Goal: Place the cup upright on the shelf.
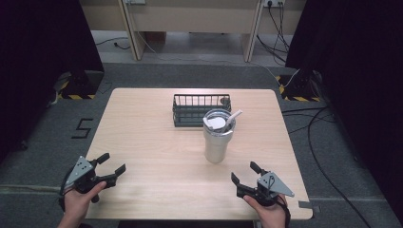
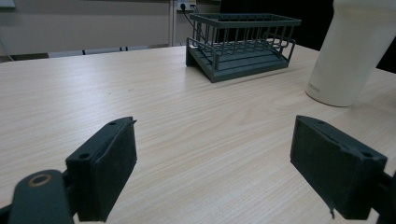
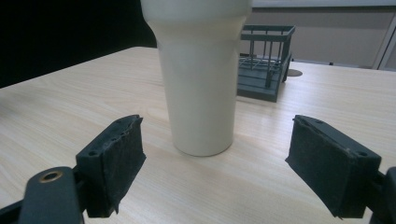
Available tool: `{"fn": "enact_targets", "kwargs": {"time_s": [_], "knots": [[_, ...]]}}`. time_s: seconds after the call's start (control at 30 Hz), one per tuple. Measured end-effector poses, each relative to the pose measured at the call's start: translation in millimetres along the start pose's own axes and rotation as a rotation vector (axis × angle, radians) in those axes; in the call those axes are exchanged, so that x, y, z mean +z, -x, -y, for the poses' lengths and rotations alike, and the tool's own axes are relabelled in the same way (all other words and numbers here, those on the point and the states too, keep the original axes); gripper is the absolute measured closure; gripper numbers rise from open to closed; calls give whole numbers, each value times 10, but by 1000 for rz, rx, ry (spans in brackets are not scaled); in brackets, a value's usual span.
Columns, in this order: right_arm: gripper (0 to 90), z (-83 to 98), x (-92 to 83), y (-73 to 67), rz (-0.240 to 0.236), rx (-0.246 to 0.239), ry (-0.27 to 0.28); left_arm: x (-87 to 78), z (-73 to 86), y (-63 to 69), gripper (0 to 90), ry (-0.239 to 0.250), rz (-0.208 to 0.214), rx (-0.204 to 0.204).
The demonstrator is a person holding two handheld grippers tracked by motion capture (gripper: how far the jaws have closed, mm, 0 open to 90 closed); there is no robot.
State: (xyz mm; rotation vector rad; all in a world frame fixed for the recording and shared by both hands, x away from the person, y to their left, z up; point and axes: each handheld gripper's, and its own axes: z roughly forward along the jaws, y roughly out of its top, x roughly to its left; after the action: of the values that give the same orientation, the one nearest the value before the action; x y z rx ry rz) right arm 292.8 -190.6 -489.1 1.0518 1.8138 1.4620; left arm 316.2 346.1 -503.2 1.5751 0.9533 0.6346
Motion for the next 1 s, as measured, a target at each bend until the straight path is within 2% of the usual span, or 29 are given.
{"fn": "enact_targets", "kwargs": {"time_s": [0.23, 0.43, 1.0], "knots": [[173, -29, 63, -42, -14, -3, 9, -2, 1, 7, 141, -2, 3, 3], [166, -104, 199, -50, -21, 2, 23, 8, 2, 14, 141, -4, 7, 1], [152, -178, 543, -87, -34, 3, 22, 16, 6, 14, 141, -5, 9, -2]]}}
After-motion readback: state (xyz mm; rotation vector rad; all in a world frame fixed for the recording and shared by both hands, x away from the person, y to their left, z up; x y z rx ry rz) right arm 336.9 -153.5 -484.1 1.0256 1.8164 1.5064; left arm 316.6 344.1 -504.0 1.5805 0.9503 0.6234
